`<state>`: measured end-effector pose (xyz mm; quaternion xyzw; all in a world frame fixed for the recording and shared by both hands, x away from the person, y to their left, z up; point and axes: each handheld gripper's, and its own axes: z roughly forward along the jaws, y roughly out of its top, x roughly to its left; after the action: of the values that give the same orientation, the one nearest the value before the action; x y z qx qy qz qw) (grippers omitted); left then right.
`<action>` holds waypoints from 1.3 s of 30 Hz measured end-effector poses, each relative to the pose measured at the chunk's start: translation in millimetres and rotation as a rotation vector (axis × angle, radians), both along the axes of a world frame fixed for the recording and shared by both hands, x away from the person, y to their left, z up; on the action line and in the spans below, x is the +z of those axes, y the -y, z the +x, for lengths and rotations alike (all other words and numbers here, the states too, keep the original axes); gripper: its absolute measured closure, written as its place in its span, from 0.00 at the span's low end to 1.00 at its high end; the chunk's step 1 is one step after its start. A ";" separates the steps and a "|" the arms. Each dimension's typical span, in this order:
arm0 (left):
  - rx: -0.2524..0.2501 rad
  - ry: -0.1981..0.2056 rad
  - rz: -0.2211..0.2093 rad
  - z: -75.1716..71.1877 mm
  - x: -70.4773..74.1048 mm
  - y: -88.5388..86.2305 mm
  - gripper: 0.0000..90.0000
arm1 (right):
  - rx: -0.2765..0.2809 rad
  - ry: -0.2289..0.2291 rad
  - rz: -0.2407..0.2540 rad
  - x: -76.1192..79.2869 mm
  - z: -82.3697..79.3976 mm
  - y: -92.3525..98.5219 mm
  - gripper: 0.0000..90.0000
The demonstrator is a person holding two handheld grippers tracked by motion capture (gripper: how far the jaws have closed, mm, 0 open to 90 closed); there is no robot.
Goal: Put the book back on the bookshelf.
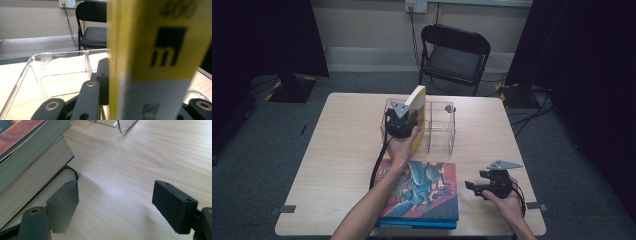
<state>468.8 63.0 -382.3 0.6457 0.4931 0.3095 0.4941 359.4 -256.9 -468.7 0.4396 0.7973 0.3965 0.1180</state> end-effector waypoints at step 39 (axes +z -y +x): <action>-0.265 -0.537 0.233 24.6 75.2 1.8 0.71 | 0.005 -0.005 -0.043 -6.4 0.4 -4.8 0.24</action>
<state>493.4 61.2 -307.1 0.8151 0.4790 0.1153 0.3049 359.8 -252.1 -475.0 0.4361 0.8069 0.3785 0.1244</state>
